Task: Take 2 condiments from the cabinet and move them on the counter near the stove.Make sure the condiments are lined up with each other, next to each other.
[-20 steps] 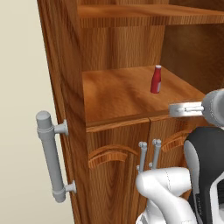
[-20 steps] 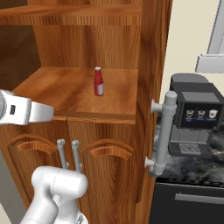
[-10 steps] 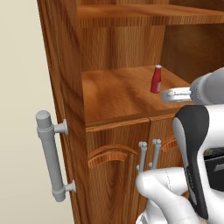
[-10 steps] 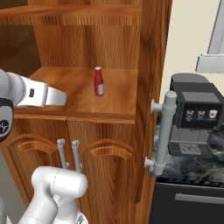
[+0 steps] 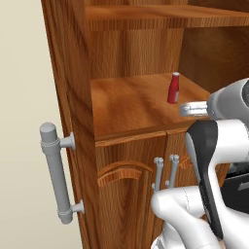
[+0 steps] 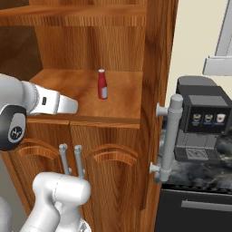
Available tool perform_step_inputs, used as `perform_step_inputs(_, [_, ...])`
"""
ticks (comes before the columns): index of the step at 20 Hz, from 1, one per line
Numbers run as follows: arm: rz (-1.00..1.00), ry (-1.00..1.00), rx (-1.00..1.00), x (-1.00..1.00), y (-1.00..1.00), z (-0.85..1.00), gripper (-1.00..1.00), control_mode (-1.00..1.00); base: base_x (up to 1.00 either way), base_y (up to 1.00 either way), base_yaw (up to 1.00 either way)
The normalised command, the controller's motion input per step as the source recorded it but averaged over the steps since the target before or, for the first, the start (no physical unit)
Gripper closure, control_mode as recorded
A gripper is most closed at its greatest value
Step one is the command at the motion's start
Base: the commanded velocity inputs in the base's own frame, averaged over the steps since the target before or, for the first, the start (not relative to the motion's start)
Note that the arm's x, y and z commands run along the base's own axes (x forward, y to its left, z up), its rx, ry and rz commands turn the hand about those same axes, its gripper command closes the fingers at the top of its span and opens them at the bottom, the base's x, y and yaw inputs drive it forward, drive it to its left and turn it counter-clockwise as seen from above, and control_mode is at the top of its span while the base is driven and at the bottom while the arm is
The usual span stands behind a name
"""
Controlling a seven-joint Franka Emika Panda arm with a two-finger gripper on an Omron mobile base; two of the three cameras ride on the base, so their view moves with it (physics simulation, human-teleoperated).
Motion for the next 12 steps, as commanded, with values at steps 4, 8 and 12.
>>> perform_step_inputs(4, [-0.05,0.00,0.00,0.20,-0.23,-0.06,-1.00,-1.00,0.00,0.00,0.00])
perform_step_inputs(8, [0.00,0.01,0.04,0.35,-0.06,0.00,-1.00,-1.00,0.00,0.00,0.00])
perform_step_inputs(12, [0.00,0.02,0.05,0.41,0.00,0.00,-1.00,-1.00,0.00,0.00,0.00])
